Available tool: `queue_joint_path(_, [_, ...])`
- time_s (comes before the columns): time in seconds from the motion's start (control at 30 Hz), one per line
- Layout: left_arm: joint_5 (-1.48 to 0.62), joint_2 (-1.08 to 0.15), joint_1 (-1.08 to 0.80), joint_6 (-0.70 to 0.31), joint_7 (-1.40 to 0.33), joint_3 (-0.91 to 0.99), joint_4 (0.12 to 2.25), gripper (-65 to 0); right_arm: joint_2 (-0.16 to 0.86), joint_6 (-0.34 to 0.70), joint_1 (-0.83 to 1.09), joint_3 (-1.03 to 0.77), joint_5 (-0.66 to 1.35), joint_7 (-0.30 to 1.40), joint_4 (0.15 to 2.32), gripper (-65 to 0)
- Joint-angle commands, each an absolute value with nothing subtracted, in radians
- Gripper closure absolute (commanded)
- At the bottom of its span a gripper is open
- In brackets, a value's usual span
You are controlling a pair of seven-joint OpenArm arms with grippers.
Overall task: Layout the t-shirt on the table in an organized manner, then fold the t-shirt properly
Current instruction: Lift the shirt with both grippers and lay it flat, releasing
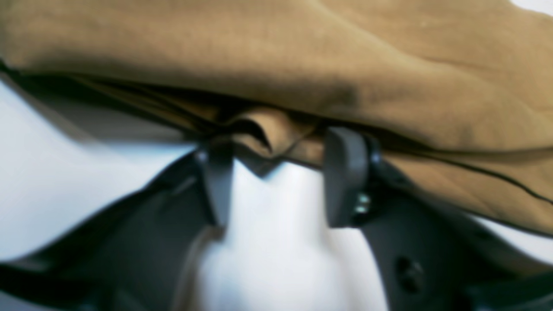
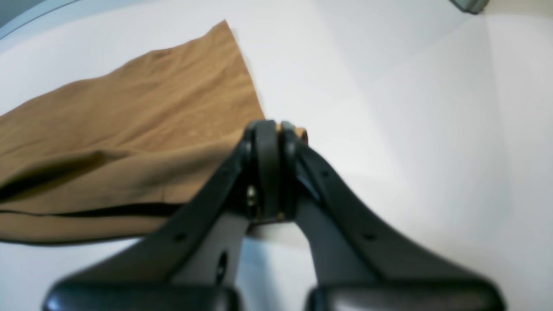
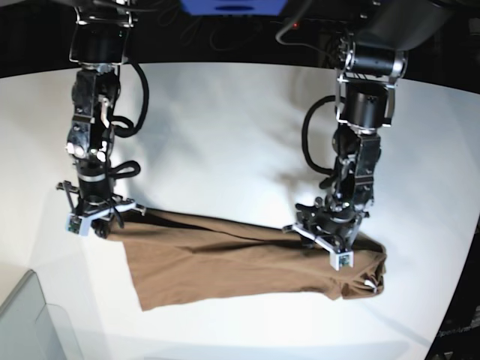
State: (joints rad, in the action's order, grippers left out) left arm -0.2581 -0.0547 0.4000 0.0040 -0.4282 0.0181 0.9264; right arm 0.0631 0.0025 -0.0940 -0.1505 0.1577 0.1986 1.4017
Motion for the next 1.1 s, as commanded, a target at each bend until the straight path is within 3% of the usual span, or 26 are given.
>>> queue_joint_path(0.0, [-0.26,-0.056,0.435,-0.001,-0.401,0.021,0.941,-23.2,0.068,0.005,-0.114,-0.154,0.159,0.17,1.419,0.0])
queue_joint_path(0.23, [-0.26,-0.056,0.437,-0.002,-0.4,0.024,0.941,-0.9,0.07,0.005,-0.113,-0.157,0.159,0.17,1.419,0.0])
queue_joint_path(0.27, [-0.26,-0.056,0.437,-0.001,-0.4,0.025,0.941,0.0,0.07,0.005,-0.113,-0.157,0.159,0.17,1.419,0.0])
queue_joint_path(0.5, [-0.271,-0.064,0.39,0.004,-0.409,0.028,1.099,-0.1,0.071,0.005,-0.124,-0.157,0.159,0.166,1.369,0.0])
queue_joint_path(0.83, [-0.271,-0.071,-0.007,0.005,-0.41,0.159,1.756,-0.1,0.094,0.005,-0.099,-0.159,0.159,0.166,1.477,0.0])
queue_joint_path(1.07, [-0.271,-0.068,-0.312,0.005,-0.43,0.229,1.995,-0.1,0.088,0.005,-0.031,-0.151,0.159,0.17,1.624,0.0])
